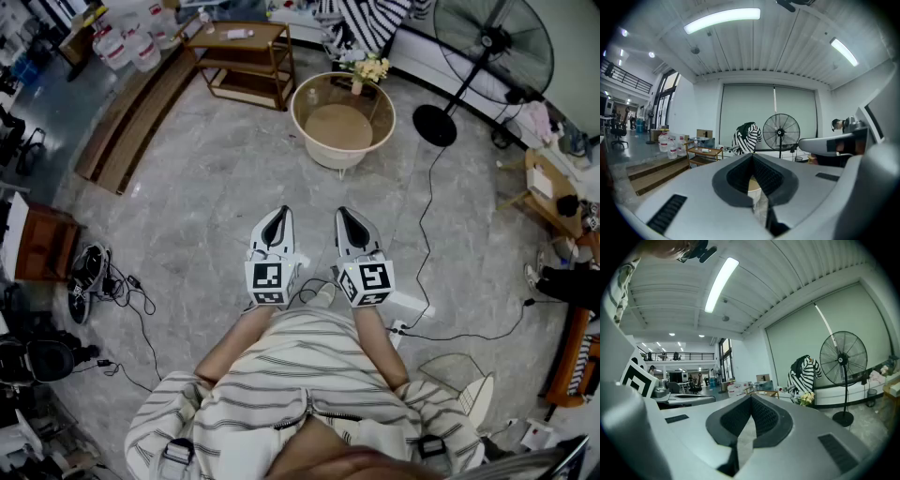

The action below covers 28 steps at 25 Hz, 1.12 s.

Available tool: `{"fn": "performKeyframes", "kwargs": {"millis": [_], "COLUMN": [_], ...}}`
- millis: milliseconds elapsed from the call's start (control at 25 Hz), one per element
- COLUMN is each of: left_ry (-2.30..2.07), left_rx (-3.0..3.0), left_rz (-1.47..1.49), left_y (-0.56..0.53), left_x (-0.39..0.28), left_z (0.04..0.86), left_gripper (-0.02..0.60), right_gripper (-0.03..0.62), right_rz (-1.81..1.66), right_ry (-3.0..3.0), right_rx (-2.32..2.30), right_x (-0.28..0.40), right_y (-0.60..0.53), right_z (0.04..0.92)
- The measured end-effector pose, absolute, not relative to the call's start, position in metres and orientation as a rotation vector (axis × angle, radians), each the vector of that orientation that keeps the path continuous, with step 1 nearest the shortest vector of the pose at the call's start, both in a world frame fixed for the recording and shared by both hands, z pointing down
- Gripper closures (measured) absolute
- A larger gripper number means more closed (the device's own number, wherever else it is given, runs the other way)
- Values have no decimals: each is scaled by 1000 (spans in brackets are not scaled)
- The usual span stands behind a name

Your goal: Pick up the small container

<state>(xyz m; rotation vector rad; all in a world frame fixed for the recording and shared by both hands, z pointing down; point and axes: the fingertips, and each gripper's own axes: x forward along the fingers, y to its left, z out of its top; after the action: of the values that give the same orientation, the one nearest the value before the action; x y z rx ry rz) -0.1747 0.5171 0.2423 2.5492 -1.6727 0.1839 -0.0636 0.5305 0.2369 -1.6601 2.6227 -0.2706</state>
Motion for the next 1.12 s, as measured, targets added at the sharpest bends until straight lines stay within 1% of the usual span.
{"fn": "performKeyframes", "kwargs": {"millis": [240,640,920,1120], "left_ry": [-1701,-1727,-1699,-1676], "left_rx": [2556,2519,2541,2547], "left_rz": [174,222,192,158], "left_y": [506,500,470,438], "left_x": [-145,-119,-101,-91], "left_z": [242,257,259,266], "left_gripper": [591,591,591,591], "right_gripper": [591,588,586,586], "right_rz": [-239,-311,-277,-258], "right_ry": [2637,2624,2643,2655], "right_rx": [-1624,-1581,-1567,-1561], "right_x": [-33,2,6,9], "right_y": [517,499,480,446], "right_z": [233,246,246,250]}}
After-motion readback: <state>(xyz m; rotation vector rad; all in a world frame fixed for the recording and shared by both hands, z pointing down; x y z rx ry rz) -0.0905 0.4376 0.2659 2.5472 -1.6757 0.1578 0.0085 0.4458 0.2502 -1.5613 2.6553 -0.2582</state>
